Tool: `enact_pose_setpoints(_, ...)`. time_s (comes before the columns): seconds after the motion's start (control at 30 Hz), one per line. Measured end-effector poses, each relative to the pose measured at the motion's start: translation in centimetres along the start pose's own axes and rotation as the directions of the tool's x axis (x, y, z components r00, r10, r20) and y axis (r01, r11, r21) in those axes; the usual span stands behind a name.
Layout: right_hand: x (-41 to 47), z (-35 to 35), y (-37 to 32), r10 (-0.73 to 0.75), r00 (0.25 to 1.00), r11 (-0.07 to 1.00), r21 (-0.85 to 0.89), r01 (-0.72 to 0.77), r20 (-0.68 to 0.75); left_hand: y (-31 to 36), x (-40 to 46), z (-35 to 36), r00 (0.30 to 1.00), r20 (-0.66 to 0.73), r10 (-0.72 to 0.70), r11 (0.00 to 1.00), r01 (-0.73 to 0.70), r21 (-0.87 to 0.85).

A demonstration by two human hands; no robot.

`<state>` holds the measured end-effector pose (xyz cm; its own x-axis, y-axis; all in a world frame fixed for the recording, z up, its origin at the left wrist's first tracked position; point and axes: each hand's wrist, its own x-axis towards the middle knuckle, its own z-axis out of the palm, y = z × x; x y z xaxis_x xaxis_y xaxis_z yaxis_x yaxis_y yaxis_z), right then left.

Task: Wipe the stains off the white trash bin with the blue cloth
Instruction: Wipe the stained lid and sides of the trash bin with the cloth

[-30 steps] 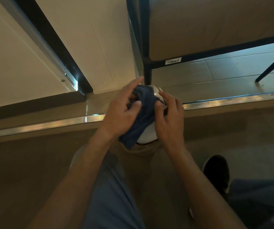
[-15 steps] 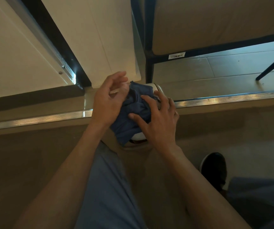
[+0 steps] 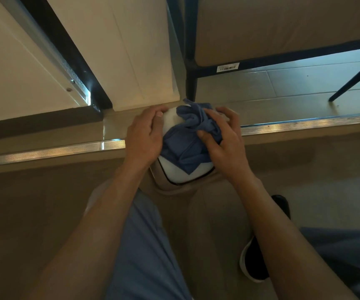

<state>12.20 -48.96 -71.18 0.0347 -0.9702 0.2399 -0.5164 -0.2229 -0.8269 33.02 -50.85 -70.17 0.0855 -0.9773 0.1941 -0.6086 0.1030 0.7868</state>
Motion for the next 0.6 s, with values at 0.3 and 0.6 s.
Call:
enact_pose_setpoints(0.3,2.3,-1.9,-0.2,0.189,0.981,0.971,0.138,-0.194,0.052,-0.6,-0.3,0.2,0.994,-0.055,-0.089,0.987,0.081,-0.142)
enact_pose_setpoints(0.6,-3.7,4.7,-1.5,-0.014,0.980,0.922,-0.382,-0.065,-0.200,-0.9,-0.3,0.6,0.993,-0.078,-0.087,0.992,0.078,-0.104)
